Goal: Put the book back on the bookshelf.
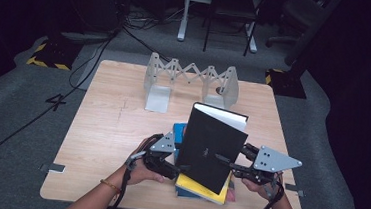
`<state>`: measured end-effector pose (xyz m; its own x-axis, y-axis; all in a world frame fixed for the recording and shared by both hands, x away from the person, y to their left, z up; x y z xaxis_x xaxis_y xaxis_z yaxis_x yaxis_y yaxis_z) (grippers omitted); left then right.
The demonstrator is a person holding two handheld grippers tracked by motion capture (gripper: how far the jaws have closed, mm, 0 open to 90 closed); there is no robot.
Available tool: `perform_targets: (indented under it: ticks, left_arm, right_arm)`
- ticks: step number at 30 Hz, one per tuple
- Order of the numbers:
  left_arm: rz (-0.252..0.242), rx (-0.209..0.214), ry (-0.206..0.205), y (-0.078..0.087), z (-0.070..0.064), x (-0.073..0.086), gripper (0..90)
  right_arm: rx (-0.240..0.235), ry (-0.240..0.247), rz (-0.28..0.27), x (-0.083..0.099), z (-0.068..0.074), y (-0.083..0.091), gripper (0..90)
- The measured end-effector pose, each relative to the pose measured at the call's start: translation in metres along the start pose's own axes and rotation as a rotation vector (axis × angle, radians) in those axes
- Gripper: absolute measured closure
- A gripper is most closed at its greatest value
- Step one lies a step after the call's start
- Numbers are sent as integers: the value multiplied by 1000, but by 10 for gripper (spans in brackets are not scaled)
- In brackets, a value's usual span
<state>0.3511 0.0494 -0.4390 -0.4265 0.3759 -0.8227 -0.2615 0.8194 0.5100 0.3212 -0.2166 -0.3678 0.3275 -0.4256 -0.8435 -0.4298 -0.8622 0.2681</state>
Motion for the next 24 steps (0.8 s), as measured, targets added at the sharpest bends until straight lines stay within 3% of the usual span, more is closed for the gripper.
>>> perform_targets:
  ticks: [8, 16, 24]
  left_arm:
    - [-37, 26, -21, -2, -3, -11, 174]
    - [-86, 53, -17, 1, -5, -25, 175]
    - [-122, 85, -40, 9, -8, -20, 297]
  right_arm:
    - [-16, 36, 12, -3, 7, 4, 631]
    - [-14, 45, 24, -2, 11, 7, 625]
    - [67, 50, 72, -1, 20, 12, 565]
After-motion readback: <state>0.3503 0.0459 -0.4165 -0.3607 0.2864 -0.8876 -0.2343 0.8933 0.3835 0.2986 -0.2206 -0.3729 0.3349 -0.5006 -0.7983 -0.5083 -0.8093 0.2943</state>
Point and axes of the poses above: each handheld gripper's, and its own axes: y roughly backward along the jaws, x roughly out of its underside, z roughly to its left, the point moved 2 cm from there along -y, roughly forward along the jaws, and after that the axes turned 13 degrees about y, right-handed, at the moved point
